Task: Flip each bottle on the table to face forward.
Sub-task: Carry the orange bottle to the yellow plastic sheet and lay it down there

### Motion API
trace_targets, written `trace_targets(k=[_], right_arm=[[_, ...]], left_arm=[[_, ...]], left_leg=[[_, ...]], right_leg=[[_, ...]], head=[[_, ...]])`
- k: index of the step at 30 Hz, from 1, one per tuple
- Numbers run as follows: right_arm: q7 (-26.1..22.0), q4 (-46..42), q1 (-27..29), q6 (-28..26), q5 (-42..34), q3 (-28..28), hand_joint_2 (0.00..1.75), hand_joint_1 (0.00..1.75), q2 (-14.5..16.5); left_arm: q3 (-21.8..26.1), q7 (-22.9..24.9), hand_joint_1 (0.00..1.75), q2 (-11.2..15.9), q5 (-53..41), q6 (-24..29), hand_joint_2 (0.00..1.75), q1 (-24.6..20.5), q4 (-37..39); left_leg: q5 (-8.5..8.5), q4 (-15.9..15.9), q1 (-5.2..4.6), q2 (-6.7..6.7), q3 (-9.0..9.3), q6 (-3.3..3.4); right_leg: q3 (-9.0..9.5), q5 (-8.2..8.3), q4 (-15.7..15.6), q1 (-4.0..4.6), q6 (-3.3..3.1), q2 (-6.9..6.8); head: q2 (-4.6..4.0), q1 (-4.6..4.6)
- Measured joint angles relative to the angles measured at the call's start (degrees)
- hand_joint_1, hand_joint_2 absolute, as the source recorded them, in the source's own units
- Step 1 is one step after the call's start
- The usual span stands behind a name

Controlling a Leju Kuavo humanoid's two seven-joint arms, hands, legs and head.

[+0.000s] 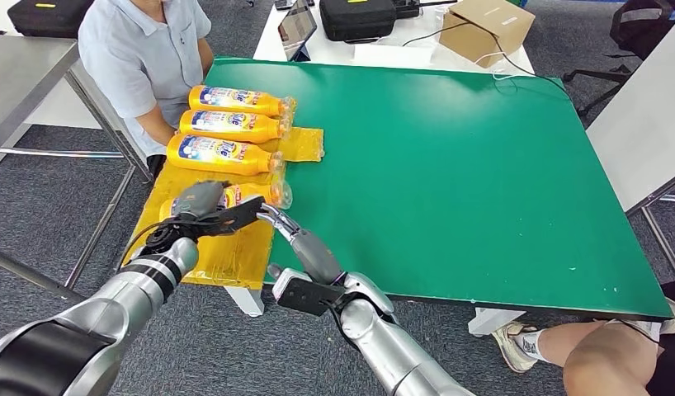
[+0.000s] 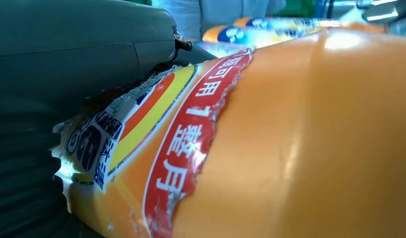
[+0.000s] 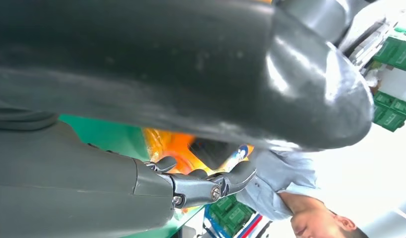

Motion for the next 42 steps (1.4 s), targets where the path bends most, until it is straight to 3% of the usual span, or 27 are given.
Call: trace_targets(k=[4,6,7,10,11,12,19,27,30,37,42], right_arm=[[0.0,0.0,0.1,0.1,-0.1,0.0,0.0,0.0,0.1],[0.0,0.0,0.1,0.3,-0.2,0.0,0.0,0.0,0.2],[0.0,0.0,0.1,0.4,-0.2,0.0,0.0,0.0,0.2],[0.0,-0.1,0.2,0.5,-0.3,0.0,0.0,0.0,0.3],[0.0,-0.1,0.2,0.5,-0.4,0.0,0.0,0.0,0.3],[0.0,-0.1,0.2,0.5,-0.5,0.0,0.0,0.0,0.3],[0.0,-0.1,0.2,0.4,-0.8,0.0,0.0,0.0,0.3],[-0.9,0.2,-0.3,0.3,-1.0,0.0,0.0,0.0,0.5],[-1.8,0.9,-0.8,0.0,-1.4,0.0,0.0,0.0,0.6],[-5.7,1.7,-1.1,-1.5,-3.0,0.0,0.0,0.0,1.0],[-7.1,-1.0,-0.3,-1.7,-3.3,0.2,0.0,0.0,0.9]], left_arm=[[-1.1,1.1,1.75,-0.5,-3.0,0.0,1.75,0.9,0.6],[-1.7,1.7,1.64,-0.7,-4.6,0.2,1.75,1.4,0.8],[-2.1,2.0,1.47,-0.8,-5.3,0.2,1.75,1.7,1.0],[-2.9,2.6,0.36,-1.1,-6.5,0.2,1.75,2.3,1.5],[-3.1,2.8,0.09,-1.2,-6.6,0.1,1.75,2.3,1.6],[-3.2,2.9,0.03,-1.2,-6.7,0.0,1.75,2.4,1.8],[-1.6,0.5,0.0,-2.0,-0.9,-6.4,1.75,2.4,2.2],[6.5,-8.1,0.0,-2.6,12.0,-21.8,1.75,0.9,2.1],[9.6,-11.4,0.0,-2.6,15.6,-24.9,1.75,0.6,1.8],[17.2,-18.0,0.0,-2.7,27.2,-26.4,1.75,2.2,-0.7],[21.3,-19.2,0.0,-3.4,33.1,-24.9,1.75,4.4,-4.0]], left_leg=[[0.0,0.0,-0.01,0.0,0.01,0.0],[0.0,0.0,-0.01,0.0,0.01,0.0],[0.0,0.0,-0.01,0.0,0.01,0.0],[0.0,0.0,-0.01,-0.01,0.04,0.0],[-0.01,0.0,-0.01,-0.01,0.05,0.0],[-0.01,0.0,-0.01,-0.01,0.07,0.0],[-0.01,0.0,-0.01,-0.12,0.3,0.0],[-0.02,0.0,-0.02,-0.34,0.75,0.0],[0.02,0.0,-0.01,-0.41,0.79,-0.01],[0.07,0.0,-0.01,-0.33,0.66,-0.02],[0.07,0.0,0.0,-0.34,0.38,-0.02]], right_leg=[[0.03,0.0,0.0,-0.01,0.0,0.0],[0.03,0.0,0.0,-0.01,0.0,0.0],[0.03,0.0,0.0,-0.01,0.0,0.0],[0.05,0.0,0.0,0.0,0.0,0.0],[0.07,0.0,0.0,0.0,0.0,0.0],[0.09,0.0,0.0,0.0,0.0,-0.01],[0.36,-0.04,0.0,-0.01,-0.01,-0.06],[0.88,-0.07,0.0,-0.01,-0.02,-0.28],[0.91,-0.06,0.0,-0.01,-0.02,-0.32],[0.74,-0.05,0.0,0.0,-0.01,-0.3],[0.44,-0.05,0.0,0.0,-0.01,-0.3]], head=[[0.0,-0.01],[0.0,0.0],[0.0,0.0],[0.0,-0.01],[0.0,-0.02],[0.0,-0.02],[0.0,-0.02],[0.0,-0.01],[0.0,-0.01],[0.0,0.0],[0.0,-0.01]])
